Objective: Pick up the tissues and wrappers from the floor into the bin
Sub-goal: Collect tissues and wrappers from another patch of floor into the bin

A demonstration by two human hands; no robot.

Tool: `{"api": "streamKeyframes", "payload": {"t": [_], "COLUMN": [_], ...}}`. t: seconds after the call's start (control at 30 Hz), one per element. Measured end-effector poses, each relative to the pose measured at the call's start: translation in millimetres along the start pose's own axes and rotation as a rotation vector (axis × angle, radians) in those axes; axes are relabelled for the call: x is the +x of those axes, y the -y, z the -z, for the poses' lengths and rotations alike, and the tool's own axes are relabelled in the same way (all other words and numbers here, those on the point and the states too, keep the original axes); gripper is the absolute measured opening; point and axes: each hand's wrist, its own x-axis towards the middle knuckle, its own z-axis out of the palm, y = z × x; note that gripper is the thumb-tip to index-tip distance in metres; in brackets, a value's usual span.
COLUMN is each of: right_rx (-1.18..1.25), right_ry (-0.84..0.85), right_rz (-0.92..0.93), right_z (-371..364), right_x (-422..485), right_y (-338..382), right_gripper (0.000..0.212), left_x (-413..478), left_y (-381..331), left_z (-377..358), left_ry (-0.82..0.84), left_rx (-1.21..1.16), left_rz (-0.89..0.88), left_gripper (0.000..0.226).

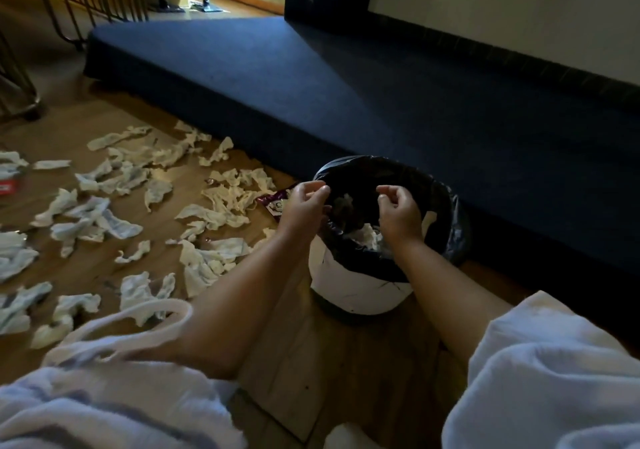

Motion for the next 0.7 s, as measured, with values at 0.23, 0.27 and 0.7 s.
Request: {"api": "streamKeyframes", "payload": {"t": [0.23,0.27,0.7], "right_rx": [0.038,0.041,-0.207], "right_ry": [0.008,0.049,0.928], "right_rz": [0.371,0.415,0.218], "right_z": [-54,-67,-223], "right_x": [-21,-24,-107], "right_y": [28,30,-54], "right_gripper": [0.017,0.016,0.02], "left_x": [-22,-24,-73], "left_y": [26,32,151], "left_z": [58,71,237], "left_ry": [-0.215,-0.252,-0.68], "left_rx": [0.065,0.091,0.463], "left_rz": [-0.038,-0.029,0.313], "left_gripper": [0.025,0.023,0.027]}}
